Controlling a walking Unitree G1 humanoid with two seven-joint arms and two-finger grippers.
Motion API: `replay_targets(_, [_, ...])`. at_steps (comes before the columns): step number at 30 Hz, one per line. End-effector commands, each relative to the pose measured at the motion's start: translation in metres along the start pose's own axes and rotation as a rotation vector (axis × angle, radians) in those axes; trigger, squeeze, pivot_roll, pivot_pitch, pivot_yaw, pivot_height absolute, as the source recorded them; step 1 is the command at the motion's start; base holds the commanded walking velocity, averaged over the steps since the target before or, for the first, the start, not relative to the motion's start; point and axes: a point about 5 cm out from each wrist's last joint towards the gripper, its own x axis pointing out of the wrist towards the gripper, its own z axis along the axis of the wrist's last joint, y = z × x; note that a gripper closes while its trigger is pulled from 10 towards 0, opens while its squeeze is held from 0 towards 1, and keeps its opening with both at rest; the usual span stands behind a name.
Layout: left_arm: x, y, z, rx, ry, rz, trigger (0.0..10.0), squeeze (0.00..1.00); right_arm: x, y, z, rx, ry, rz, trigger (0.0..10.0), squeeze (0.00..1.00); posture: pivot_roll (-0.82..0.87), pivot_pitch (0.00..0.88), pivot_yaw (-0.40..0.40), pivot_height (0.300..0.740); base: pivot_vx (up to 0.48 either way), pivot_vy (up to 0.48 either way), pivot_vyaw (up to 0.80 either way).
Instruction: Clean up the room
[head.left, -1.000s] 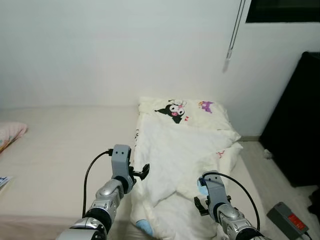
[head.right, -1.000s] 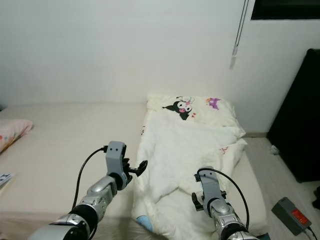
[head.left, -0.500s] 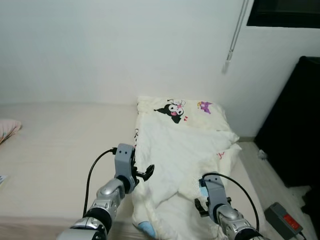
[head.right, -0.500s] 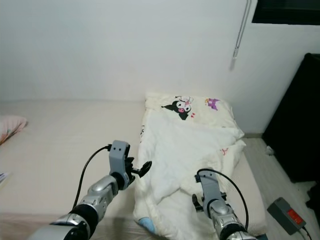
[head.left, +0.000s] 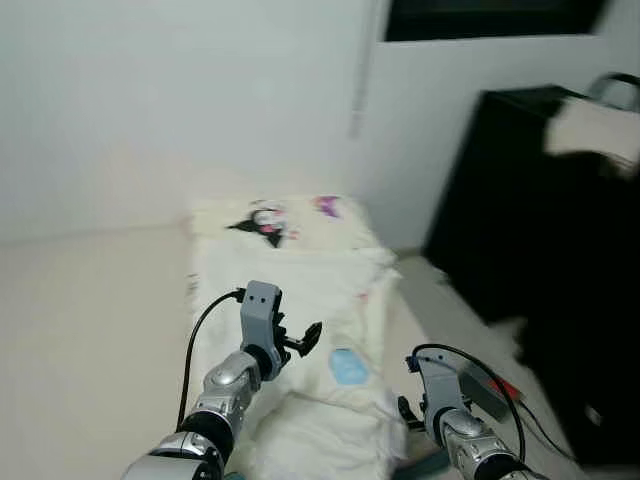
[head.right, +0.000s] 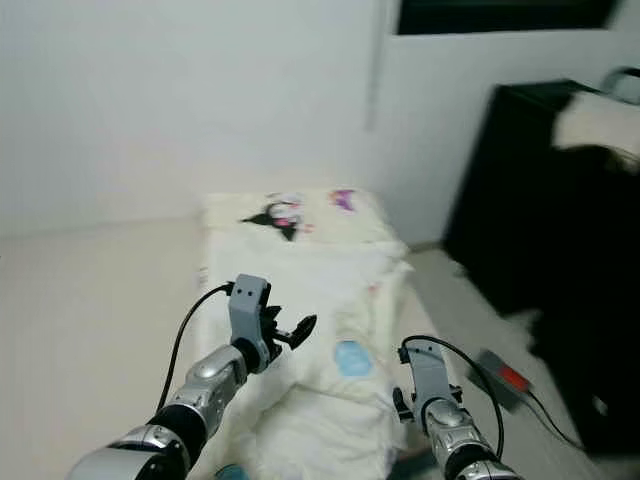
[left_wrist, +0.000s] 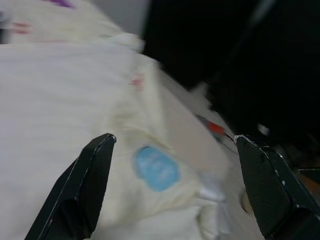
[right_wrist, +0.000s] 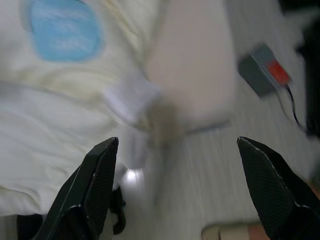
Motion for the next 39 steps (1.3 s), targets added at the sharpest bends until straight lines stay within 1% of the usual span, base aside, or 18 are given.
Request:
replay_targets(1, [-0.001, -0.001, -0.001, 0.007, 0.001, -0.008, 10.0, 0.00, 0.000, 0.002, -0.005, 0.008, 0.021, 0.005, 10.0, 0.00, -0.16, 0.000, -0.018, 0.726, 0.000, 0.000, -0.66])
replay_targets(4, [0.000, -0.001, -0.001, 0.010, 0.001, -0.008, 10.0, 0.00, 0.000, 0.002, -0.004, 0.013, 0.017, -0.002, 10.0, 0.00, -0.16, 0.000, -0.020, 0.726, 0.000, 0.000, -0.58])
replay_targets(11, [0.001, 0.000, 0.003, 0.018, -0.013, 0.020, 10.0, 0.00, 0.000, 0.000, -0.004, 0.012, 0.015, -0.004, 10.0, 0.00, -0.16, 0.000, -0.022, 0.726, 0.000, 0.000, 0.00])
replay_targets(14, [0.001, 0.010, 0.008, 0.062, -0.012, 0.104, 10.0, 0.00, 0.000, 0.000, -0.002, 0.020, 0.008, 0.004, 10.0, 0.00, -0.16, 0.000, -0.024, 0.717, 0.000, 0.000, 0.00])
replay_targets(15, [0.001, 0.010, 0.008, 0.062, -0.012, 0.104, 10.0, 0.00, 0.000, 0.000, -0.002, 0.020, 0.008, 0.004, 10.0, 0.00, -0.16, 0.000, -0.024, 0.717, 0.000, 0.000, 0.00])
replay_targets(16, [0.001, 0.014, 0.010, 0.069, -0.013, 0.139, 10.0, 0.00, 0.000, -0.002, 0.001, 0.039, -0.009, 0.003, 10.0, 0.00, -0.15, 0.000, -0.024, 0.712, 0.000, 0.000, 0.00])
replay_targets(18, [0.001, 0.014, 0.010, 0.069, -0.013, 0.139, 10.0, 0.00, 0.000, -0.002, 0.001, 0.039, -0.009, 0.003, 10.0, 0.00, -0.15, 0.000, -0.024, 0.712, 0.000, 0.000, 0.00])
replay_targets(19, [-0.001, 0.020, 0.012, 0.070, -0.018, 0.176, 10.0, 0.00, 0.000, -0.004, 0.007, 0.063, -0.036, 0.001, 10.0, 0.00, -0.15, 0.000, -0.024, 0.707, 0.000, 0.000, 0.00])
replay_targets(20, [-0.001, 0.020, 0.012, 0.070, -0.018, 0.176, 10.0, 0.00, 0.000, -0.004, 0.007, 0.063, -0.036, 0.001, 10.0, 0.00, -0.15, 0.000, -0.024, 0.707, 0.000, 0.000, 0.00])
replay_targets(22, [-0.005, 0.034, 0.016, 0.072, -0.020, 0.268, 10.0, 0.00, 0.000, -0.010, 0.024, 0.102, -0.110, -0.004, 10.0, 0.00, -0.15, 0.000, -0.026, 0.697, 0.000, 0.000, 0.00])
replay_targets(23, [-0.005, 0.034, 0.016, 0.072, -0.020, 0.268, 10.0, 0.00, 0.000, -0.010, 0.024, 0.102, -0.110, -0.004, 10.0, 0.00, -0.15, 0.000, -0.026, 0.697, 0.000, 0.000, 0.00])
replay_targets(25, [-0.008, 0.043, 0.017, 0.064, -0.016, 0.330, 10.0, 0.00, 0.000, -0.013, 0.036, 0.108, -0.159, 0.002, 10.0, 0.00, -0.15, 0.000, -0.026, 0.687, 0.000, 0.000, 0.00])
replay_targets(26, [-0.008, 0.043, 0.017, 0.064, -0.016, 0.330, 10.0, 0.00, 0.000, -0.013, 0.036, 0.108, -0.159, 0.002, 10.0, 0.00, -0.15, 0.000, -0.026, 0.687, 0.000, 0.000, 0.00])
replay_targets(27, [-0.010, 0.046, 0.016, 0.064, -0.007, 0.360, 10.0, 0.00, 0.000, -0.014, 0.042, 0.103, -0.181, 0.008, 10.0, 0.00, -0.15, 0.000, -0.026, 0.682, 0.000, 0.000, 0.00])
replay_targets(28, [-0.010, 0.046, 0.016, 0.064, -0.007, 0.360, 10.0, 0.00, 0.000, -0.014, 0.042, 0.103, -0.181, 0.008, 10.0, 0.00, -0.15, 0.000, -0.026, 0.682, 0.000, 0.000, 0.00])
replay_targets(31, [-0.011, 0.049, 0.012, 0.069, 0.037, 0.414, 10.0, 0.00, -0.001, -0.015, 0.059, 0.106, -0.244, 0.021, 10.0, 0.00, -0.16, 0.000, -0.027, 0.668, 0.000, 0.000, 0.00])
replay_targets(35, [-0.008, 0.045, 0.012, 0.052, 0.034, 0.421, 10.0, 0.00, -0.002, -0.019, 0.071, 0.115, -0.290, 0.023, 10.0, 0.00, -0.16, 0.000, -0.026, 0.647, 0.000, 0.000, 0.00])
replay_targets(39, [-0.006, 0.042, 0.013, 0.053, 0.034, 0.422, 10.0, 0.00, -0.003, -0.022, 0.077, 0.123, -0.318, 0.026, 10.0, 0.00, -0.16, 0.000, -0.023, 0.637, 0.000, 0.000, 0.00])
